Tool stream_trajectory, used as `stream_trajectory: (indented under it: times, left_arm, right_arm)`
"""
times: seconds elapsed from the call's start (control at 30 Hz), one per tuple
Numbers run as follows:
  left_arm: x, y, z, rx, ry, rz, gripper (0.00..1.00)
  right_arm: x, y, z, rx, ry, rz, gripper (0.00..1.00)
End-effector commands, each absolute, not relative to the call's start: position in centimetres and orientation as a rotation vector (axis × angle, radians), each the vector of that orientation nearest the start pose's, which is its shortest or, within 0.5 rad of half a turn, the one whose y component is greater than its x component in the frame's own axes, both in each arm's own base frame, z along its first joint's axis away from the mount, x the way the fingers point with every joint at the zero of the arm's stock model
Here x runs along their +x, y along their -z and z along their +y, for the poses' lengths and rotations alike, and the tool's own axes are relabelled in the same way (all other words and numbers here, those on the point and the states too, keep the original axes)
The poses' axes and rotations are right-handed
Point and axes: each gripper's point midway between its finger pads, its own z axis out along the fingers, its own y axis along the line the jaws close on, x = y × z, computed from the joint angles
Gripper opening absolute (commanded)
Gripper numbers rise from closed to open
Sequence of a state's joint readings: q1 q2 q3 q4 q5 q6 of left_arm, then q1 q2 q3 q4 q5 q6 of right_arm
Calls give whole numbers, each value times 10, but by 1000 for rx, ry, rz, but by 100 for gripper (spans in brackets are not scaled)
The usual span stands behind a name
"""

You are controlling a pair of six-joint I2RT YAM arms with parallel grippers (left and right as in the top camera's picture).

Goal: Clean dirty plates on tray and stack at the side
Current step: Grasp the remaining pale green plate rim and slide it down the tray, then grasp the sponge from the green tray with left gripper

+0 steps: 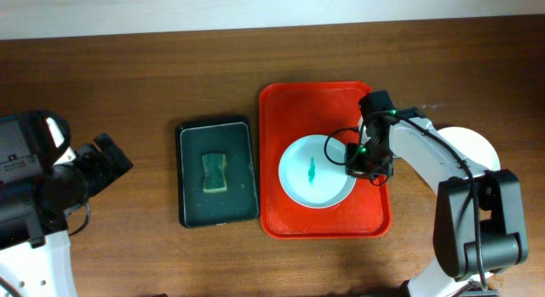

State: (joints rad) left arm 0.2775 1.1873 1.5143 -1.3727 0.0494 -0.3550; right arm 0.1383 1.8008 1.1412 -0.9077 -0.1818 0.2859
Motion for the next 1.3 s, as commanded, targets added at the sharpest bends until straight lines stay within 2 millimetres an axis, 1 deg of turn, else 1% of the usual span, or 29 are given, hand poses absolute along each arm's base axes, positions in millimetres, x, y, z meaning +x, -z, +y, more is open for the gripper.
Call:
stream_trajectory:
  times: [0.0, 0.03, 0.07, 0.1, 0.13, 0.2, 0.27, 0.3, 0.33, 0.4, 0.47, 0.5, 0.53, 0.57, 0.6, 0.67, 0.73, 0.77, 0.8, 0.87, 0.97, 1.0, 1.03, 1.07, 1.1, 1.13, 1.17, 1.2, 1.27]
  left_arm:
    - [251, -287, 60, -788, 124, 2471, 99]
    - [252, -287, 57, -785, 146, 2471, 100]
    - [251, -286, 55, -785, 155, 2479, 99]
    - [252, -287, 55, -779, 159, 2476, 99]
    - [253, -287, 53, -743, 163, 2485, 99]
    - [258, -284, 41, -639, 223, 2526, 100]
    - [262, -276, 21, -496, 311, 2592, 93]
    - [266, -268, 4, -374, 375, 2642, 86]
    - [270, -252, -13, -270, 409, 2710, 77]
    - [276, -227, -33, -174, 421, 2796, 70]
    - [285, -203, -53, -84, 430, 2861, 55]
    - [291, -191, -57, -75, 403, 2886, 53]
    - [296, -177, -58, -115, 349, 2916, 53]
    - [301, -159, -58, -189, 280, 2956, 53]
    - [304, -146, -61, -209, 261, 2985, 52]
    - [305, -111, -79, -165, 282, 3068, 45]
    - [302, -85, -93, -108, 273, 3138, 44]
    - [301, -75, -97, -81, 256, 3162, 42]
    - [300, -53, -104, -28, 191, 3212, 38]
    - [300, -33, -105, -10, 101, 3247, 33]
    - [301, -11, -90, -122, -132, 3260, 29]
    - [303, -4, -89, -128, -157, 3259, 26]
    - [304, 1, -90, -128, -149, 3263, 22]
    - [306, 8, -93, -130, -131, 3269, 8]
    - [306, 10, -93, -130, -129, 3270, 0]
    - [305, 12, -95, -131, -121, 3277, 0]
    - [303, 12, -100, -133, -74, 3292, 0]
    - [300, 11, -108, -108, 10, 3314, 0]
    - [299, 1, -126, -21, 185, 3329, 0]
  right_arm:
    - [313, -51, 74, 138, -273, 3080, 34]
    - [315, -61, 72, 130, -268, 3053, 37]
    - [317, -79, 71, 123, -259, 3002, 40]
    - [318, -93, 71, 117, -268, 2960, 40]
    - [319, -113, 71, 108, -281, 2896, 40]
    - [318, -140, 71, 95, -296, 2807, 41]
    - [315, -163, 71, 85, -309, 2732, 44]
    - [311, -180, 70, 78, -317, 2678, 44]
    - [308, -190, 70, 73, -322, 2647, 44]
    - [303, -201, 69, 69, -326, 2614, 45]
    - [298, -202, 68, 70, -326, 2621, 45]
    - [295, -201, 68, 71, -324, 2633, 45]
    - [293, -198, 67, 74, -321, 2649, 45]
    - [290, -195, 67, 76, -319, 2669, 45]
    - [287, -193, 67, 78, -316, 2686, 45]
    - [284, -189, 66, 82, -312, 2710, 45]
    - [283, -186, 66, 84, -310, 2723, 45]
    - [283, -186, 66, 84, -310, 2727, 45]
    - [283, -184, 66, 85, -309, 2731, 46]
    - [283, -184, 66, 85, -309, 2734, 45]
    - [284, -182, 66, 86, -308, 2739, 45]
    - [284, -182, 66, 86, -308, 2739, 46]
    - [284, -182, 66, 86, -308, 2739, 46]
    - [284, -182, 66, 86, -308, 2739, 45]
    - [284, -182, 66, 86, -308, 2739, 45]
    - [284, -182, 66, 86, -308, 2739, 45]
    - [284, -182, 66, 86, -308, 2739, 45]
    - [284, -182, 66, 86, -307, 2739, 46]
    - [284, -182, 66, 86, -307, 2739, 46]
